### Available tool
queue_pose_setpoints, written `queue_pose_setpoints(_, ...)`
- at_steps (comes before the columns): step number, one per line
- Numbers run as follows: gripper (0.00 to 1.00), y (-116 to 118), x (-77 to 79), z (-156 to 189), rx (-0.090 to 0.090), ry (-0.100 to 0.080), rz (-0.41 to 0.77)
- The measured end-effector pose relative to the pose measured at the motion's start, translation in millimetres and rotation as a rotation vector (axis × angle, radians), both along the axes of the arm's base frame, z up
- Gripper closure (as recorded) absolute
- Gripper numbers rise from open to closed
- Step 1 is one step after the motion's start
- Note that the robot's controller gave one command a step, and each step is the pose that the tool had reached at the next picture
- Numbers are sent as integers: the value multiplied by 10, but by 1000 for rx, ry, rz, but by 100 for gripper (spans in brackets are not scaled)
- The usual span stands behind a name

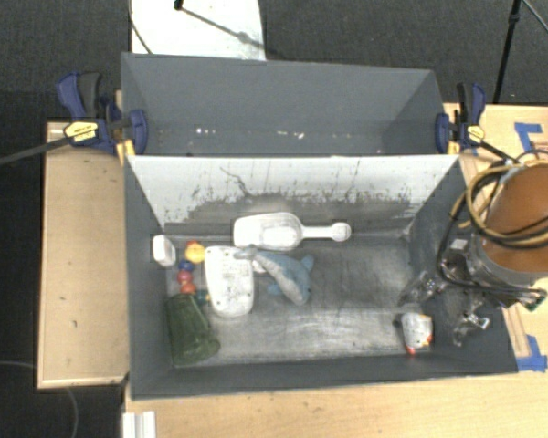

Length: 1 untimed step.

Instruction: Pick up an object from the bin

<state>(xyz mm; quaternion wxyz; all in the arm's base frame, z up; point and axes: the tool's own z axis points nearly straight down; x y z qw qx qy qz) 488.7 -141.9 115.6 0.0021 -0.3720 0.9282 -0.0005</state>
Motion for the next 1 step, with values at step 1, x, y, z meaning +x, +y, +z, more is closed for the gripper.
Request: queue_pose_setpoints(1, 0, 109, -7, -347, 7, 3, 177)
